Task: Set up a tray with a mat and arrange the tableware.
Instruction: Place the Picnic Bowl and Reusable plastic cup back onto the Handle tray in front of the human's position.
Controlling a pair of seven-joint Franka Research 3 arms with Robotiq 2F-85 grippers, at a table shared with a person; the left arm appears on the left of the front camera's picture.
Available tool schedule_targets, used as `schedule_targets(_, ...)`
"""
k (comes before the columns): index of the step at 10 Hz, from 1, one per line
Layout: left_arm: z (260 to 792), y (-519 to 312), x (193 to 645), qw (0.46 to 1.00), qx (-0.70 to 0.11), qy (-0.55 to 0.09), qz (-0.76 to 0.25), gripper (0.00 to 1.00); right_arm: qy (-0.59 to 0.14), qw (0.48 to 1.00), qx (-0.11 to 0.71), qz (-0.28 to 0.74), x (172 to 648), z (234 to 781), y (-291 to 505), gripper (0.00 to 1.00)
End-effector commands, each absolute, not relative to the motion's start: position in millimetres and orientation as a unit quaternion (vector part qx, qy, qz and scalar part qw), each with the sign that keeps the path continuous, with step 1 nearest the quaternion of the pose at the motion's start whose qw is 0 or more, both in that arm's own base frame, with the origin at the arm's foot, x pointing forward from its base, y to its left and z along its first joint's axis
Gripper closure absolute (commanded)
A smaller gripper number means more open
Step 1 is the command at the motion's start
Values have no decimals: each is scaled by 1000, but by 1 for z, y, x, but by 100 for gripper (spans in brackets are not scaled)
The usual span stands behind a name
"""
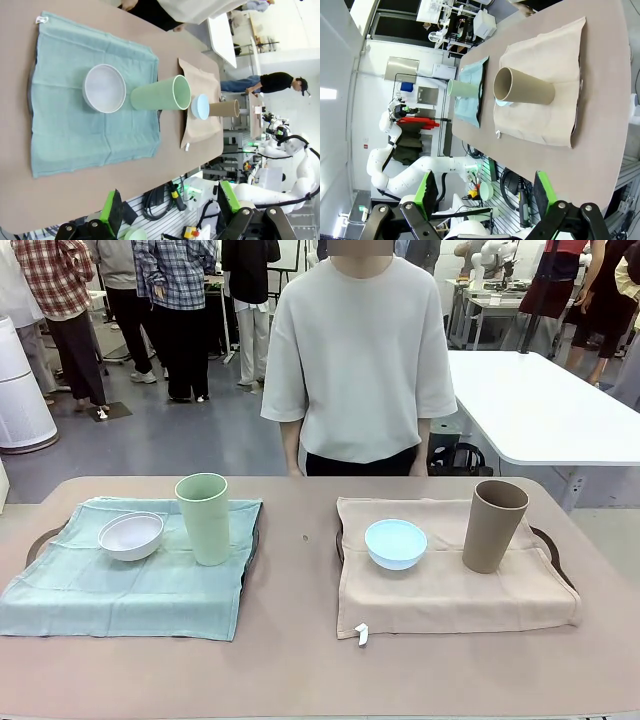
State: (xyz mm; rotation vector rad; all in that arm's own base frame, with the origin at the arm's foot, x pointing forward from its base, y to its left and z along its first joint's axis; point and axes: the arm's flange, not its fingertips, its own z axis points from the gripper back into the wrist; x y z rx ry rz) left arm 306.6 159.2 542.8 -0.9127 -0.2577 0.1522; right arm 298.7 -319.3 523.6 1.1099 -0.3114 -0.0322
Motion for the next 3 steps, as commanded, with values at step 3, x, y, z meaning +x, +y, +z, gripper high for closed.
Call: schedule_targets(3, 544, 161, 307, 886, -440, -127, 67, 0, -152, 837, 526, -15, 298, 525, -319, 0)
